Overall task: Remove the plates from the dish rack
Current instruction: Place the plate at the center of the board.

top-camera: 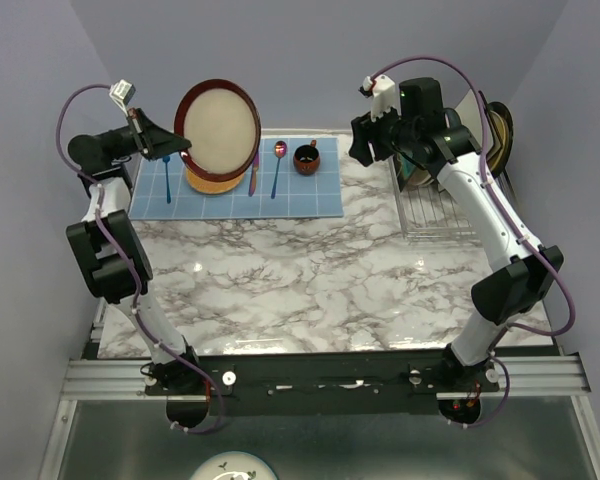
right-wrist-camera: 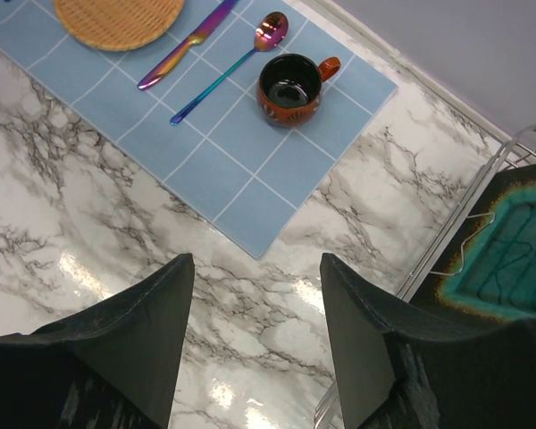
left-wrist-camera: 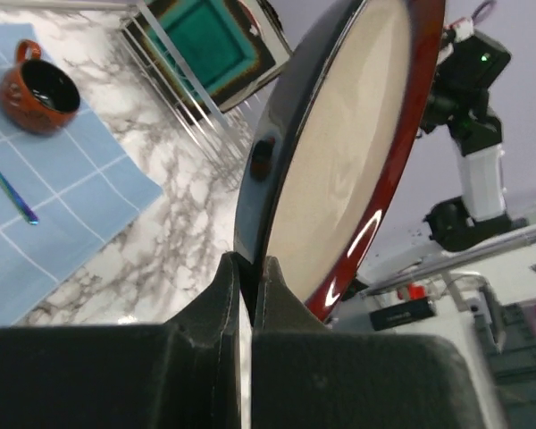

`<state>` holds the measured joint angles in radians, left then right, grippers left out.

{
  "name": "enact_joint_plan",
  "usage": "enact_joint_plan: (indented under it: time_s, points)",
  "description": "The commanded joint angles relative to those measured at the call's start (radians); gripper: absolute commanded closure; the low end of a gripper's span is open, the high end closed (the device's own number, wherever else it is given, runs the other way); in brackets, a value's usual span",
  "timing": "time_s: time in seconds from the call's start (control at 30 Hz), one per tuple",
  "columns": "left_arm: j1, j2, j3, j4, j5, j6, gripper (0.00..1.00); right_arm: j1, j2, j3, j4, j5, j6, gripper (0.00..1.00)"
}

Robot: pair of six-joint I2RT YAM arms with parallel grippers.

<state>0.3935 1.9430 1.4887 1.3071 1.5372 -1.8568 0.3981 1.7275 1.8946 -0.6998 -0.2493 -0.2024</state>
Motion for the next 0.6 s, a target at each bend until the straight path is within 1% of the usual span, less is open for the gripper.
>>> enact_joint_plan:
  time_s: [0.0,0.03,0.07,0.1,0.13,0.17,0.2,0.23,0.27,0.33,0.4,0.47,0.5,0.57]
  points:
    - [-0.017,-0.226,0.145,-1.703,-0.616,1.185,1.00,0.007,-0.005,-0.008,-0.003,-0.025,0.001,0.34]
    - [-0.088,-0.258,0.260,-1.815,-0.714,1.808,1.00,0.007,-0.005,-0.009,-0.004,-0.027,0.000,0.34]
    - [-0.119,-0.289,0.173,-1.766,-0.706,1.749,1.00,0.007,-0.011,-0.012,-0.003,-0.025,-0.002,0.34]
    - [-0.105,-0.305,0.153,-1.652,-0.650,1.654,1.00,0.007,-0.016,-0.022,0.000,-0.024,-0.006,0.34]
    - [-0.110,-0.265,0.180,-1.705,-0.596,1.654,1.00,0.007,-0.022,-0.046,0.014,-0.019,-0.005,0.34]
    - [-0.113,-0.248,0.230,-1.759,-0.607,1.670,1.00,0.008,-0.029,-0.054,0.020,-0.022,-0.006,0.34]
    - [-0.110,-0.250,0.204,-1.661,-0.603,1.633,1.00,0.008,-0.031,-0.058,0.023,-0.024,-0.009,0.34]
    - [-0.111,-0.259,0.184,-1.655,-0.612,1.599,1.00,0.008,-0.034,-0.069,0.026,-0.022,-0.011,0.34]
    - [-0.116,-0.254,0.192,-1.686,-0.621,1.636,1.00,0.007,-0.036,-0.078,0.028,-0.025,-0.012,0.34]
    - [-0.119,-0.263,0.173,-1.684,-0.612,1.634,1.00,0.008,-0.054,-0.106,0.051,-0.022,-0.014,0.34]
    - [-0.128,-0.276,0.150,-1.694,-0.652,1.695,1.00,0.007,-0.065,-0.132,0.063,-0.022,-0.018,0.34]
    - [-0.131,-0.292,0.119,-1.732,-0.693,1.740,1.00,0.008,-0.069,-0.134,0.066,-0.024,-0.017,0.35]
    - [-0.133,-0.299,0.113,-1.778,-0.712,1.809,1.00,0.008,-0.072,-0.135,0.066,-0.030,-0.015,0.35]
    - [-0.134,-0.317,0.064,-1.808,-0.729,1.852,1.00,0.008,-0.082,-0.137,0.072,-0.034,-0.014,0.35]
